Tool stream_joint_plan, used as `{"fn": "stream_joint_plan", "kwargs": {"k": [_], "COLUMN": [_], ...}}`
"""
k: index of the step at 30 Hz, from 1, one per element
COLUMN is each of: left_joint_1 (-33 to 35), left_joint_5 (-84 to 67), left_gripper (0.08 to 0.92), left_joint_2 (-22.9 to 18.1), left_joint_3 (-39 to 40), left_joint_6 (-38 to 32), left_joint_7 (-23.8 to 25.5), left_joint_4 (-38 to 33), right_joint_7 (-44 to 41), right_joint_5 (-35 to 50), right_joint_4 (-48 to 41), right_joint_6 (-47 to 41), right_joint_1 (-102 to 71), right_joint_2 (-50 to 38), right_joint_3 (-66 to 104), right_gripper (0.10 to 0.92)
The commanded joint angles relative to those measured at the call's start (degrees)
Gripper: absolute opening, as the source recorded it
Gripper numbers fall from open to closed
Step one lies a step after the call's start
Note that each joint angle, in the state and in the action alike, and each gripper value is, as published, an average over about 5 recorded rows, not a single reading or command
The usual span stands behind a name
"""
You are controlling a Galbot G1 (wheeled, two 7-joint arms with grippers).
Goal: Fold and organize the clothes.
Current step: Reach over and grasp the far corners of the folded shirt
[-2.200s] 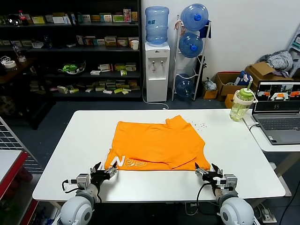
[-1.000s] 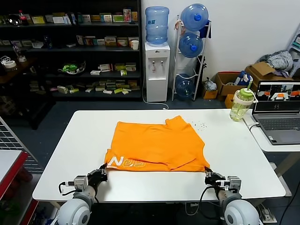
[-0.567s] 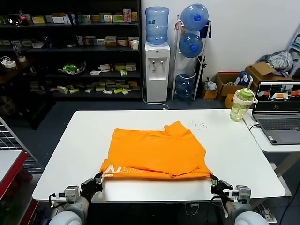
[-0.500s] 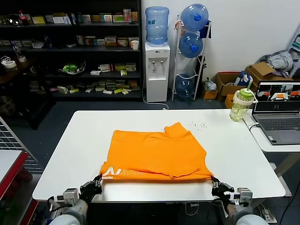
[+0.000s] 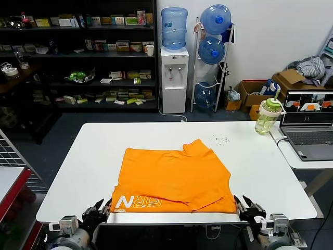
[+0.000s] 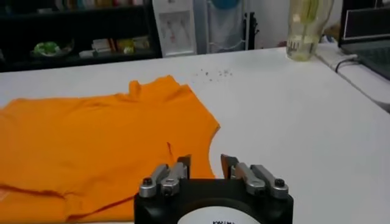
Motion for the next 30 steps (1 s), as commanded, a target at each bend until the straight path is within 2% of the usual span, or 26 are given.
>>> {"fn": "stream_joint_plan", "kwargs": {"k": [1, 7, 10, 13, 16, 21, 30], "left_joint_1": [-19.4, -41.1, -48.0, -52.8, -56.3, -59.8, -60.2], "left_joint_5": [-2.7, -2.4, -2.6, -3.0, -3.7, -3.9, -3.3], "left_gripper": [0.530, 0.703, 0.779, 0.816, 0.822, 0.823, 0.823], "left_joint_2": [3.3, -0.3, -1.9, -3.0, -4.4, -7.0, -8.0], "left_joint_3": [3.5, 14.4, 18.9, 23.0, 25.2, 26.1, 27.2], "left_joint_6": [-1.5, -4.1, -4.0, -3.5, -2.3, -1.1, 0.4], "left_joint_7": [3.1, 7.6, 10.6, 13.2, 14.6, 15.0, 14.0], "left_joint_4": [7.0, 28.1, 36.5, 43.8, 49.6, 54.9, 56.5], "right_joint_7": [0.6, 3.4, 3.0, 1.8, 0.9, -1.6, -4.6], "right_joint_5": [6.3, 9.2, 8.7, 7.5, 6.6, 4.4, 1.8], "right_joint_4": [-8.7, -29.0, -38.6, -46.2, -51.2, -56.6, -61.1], "right_joint_6": [1.1, -0.3, -0.8, -1.8, -3.5, -5.0, -6.5], "right_joint_1": [22.6, 48.1, 55.8, 59.9, 61.8, 63.0, 62.5], "right_joint_2": [-4.6, 1.6, 5.4, 8.6, 10.9, 13.2, 14.8], "right_joint_3": [-5.6, -19.5, -24.6, -27.6, -29.3, -30.3, -29.9], "right_gripper": [0.580, 0.752, 0.807, 0.821, 0.822, 0.823, 0.823]}}
